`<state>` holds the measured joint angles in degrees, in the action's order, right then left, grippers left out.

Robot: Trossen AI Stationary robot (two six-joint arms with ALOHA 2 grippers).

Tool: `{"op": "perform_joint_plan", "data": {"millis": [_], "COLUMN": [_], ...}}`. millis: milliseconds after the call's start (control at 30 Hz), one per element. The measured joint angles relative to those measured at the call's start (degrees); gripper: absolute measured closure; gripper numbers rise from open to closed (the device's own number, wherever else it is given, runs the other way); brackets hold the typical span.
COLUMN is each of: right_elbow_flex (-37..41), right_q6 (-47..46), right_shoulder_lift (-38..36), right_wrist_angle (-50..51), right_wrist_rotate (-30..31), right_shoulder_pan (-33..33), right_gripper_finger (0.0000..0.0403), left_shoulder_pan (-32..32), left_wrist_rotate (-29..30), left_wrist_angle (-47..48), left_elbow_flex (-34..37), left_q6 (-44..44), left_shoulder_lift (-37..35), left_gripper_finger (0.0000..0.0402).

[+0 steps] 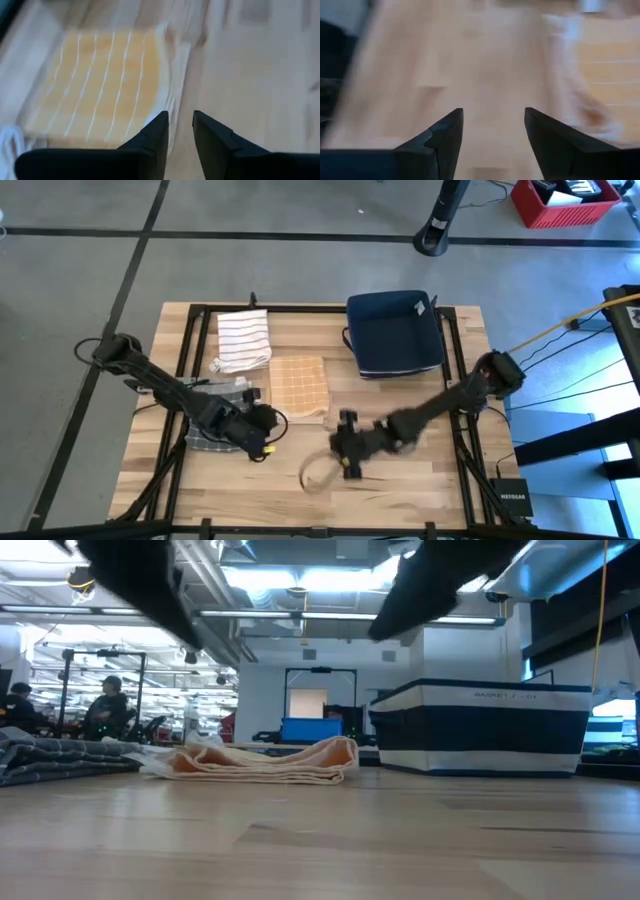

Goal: Fold towel
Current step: Stack the black towel on top of the orange towel

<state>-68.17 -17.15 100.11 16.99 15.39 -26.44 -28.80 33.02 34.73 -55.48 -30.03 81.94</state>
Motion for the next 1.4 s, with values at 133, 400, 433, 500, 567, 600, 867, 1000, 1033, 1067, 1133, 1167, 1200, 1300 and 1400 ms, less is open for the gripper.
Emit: {"op": "perform_joint_plan", "data": {"millis": [133,400,433,500,567,600,867,1000,1033,1067,1133,1167,1200,1300,1400], "right_elbow_flex": [0.0,0.0,-0.1,-0.1,-0.1,-0.1,-0.1,-0.1,-0.1,-0.1,-0.1,-0.1,-0.1,-0.1,-0.1], "right_q6": [-5.2,-15.4,-15.5,-15.5,-15.5,-15.5,-15.6,-15.6,-15.6,-15.6,-15.6,-15.6,-15.6,-15.6,-15.6], "right_shoulder_lift": [2.0,5.6,6.2,7.4,8.1,8.3,8.5,8.5,8.5,8.5,8.5,8.5,8.5,8.5,8.5], "right_wrist_angle": [-2.0,-2.0,-2.1,-1.9,-1.7,-1.6,-2.0,-2.0,-2.0,-2.0,-2.0,-2.0,-1.9,-2.0,-1.9], "right_wrist_rotate": [3.0,12.1,13.7,15.7,15.6,15.3,13.4,13.5,13.5,13.5,13.5,13.5,13.5,13.6,13.6], "right_shoulder_pan": [-5.8,-14.8,-15.4,-16.0,-15.9,-15.7,-14.4,-14.3,-14.3,-14.3,-14.3,-14.3,-14.3,-14.4,-14.4], "right_gripper_finger": [0.0187,0.0187,0.0187,0.0187,0.0187,0.0187,0.0187,0.0187,0.0187,0.0187,0.0187,0.0187,0.0187,0.0187,0.0187], "left_shoulder_pan": [1.5,-1.7,-3.8,-8.3,-13.2,-15.6,-27.9,-28.6,-28.6,-28.6,-28.6,-28.6,-28.5,-28.2,-28.2], "left_wrist_rotate": [-2.1,-11.9,-12.2,-12.4,-12.4,-12.5,-12.6,-13.0,-13.5,-13.8,-13.8,-13.8,-13.9,-13.9,-13.6], "left_wrist_angle": [-5.4,8.1,10.9,14.8,18.6,21.3,30.7,29.8,29.1,28.7,28.7,28.7,28.8,28.9,28.6], "left_elbow_flex": [0.0,-4.2,-4.7,-5.0,-5.0,-5.0,-2.6,-1.5,-1.2,-1.0,-0.7,-0.4,-0.1,1.0,1.2], "left_q6": [6.2,5.4,2.7,-3.4,-12.3,-16.9,-33.4,-35.0,-34.7,-34.2,-33.7,-33.5,-32.9,-33.3,-32.7], "left_shoulder_lift": [-0.1,0.2,0.3,0.5,0.8,1.2,10.1,14.4,15.2,16.0,17.4,17.9,18.4,19.6,19.9], "left_gripper_finger": [0.0279,0.0177,0.0175,0.0173,0.0172,0.0172,0.0175,0.0183,0.0184,0.0186,0.0187,0.0187,0.0187,0.0189,0.0198]}}
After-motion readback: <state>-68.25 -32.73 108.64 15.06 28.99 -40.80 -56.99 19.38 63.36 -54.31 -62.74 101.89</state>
